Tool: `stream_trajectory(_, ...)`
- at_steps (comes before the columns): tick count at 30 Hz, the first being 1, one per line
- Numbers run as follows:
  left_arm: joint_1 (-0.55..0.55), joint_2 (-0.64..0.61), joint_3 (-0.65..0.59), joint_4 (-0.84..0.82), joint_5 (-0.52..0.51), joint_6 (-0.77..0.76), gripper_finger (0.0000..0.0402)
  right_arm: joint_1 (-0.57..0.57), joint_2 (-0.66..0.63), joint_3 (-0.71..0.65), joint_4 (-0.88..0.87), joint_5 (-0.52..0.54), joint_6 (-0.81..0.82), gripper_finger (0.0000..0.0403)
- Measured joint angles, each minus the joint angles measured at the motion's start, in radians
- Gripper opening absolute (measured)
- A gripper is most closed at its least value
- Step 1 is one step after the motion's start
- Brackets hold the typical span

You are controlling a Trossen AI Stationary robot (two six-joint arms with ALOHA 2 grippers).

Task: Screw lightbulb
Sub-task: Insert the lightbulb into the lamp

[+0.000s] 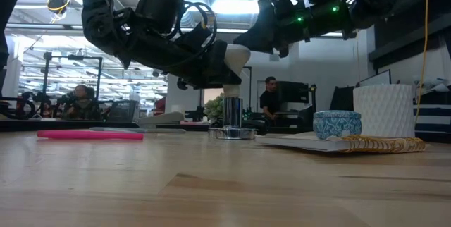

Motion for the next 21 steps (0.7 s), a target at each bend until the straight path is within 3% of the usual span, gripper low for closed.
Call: stream_trajectory(21, 0.003, 0.000, 0.000, -0.006, 0.000, -0.073, 0.0169, 0.000, 0.000, -0.002, -0.014, 0.002, 0.011, 0.0090)
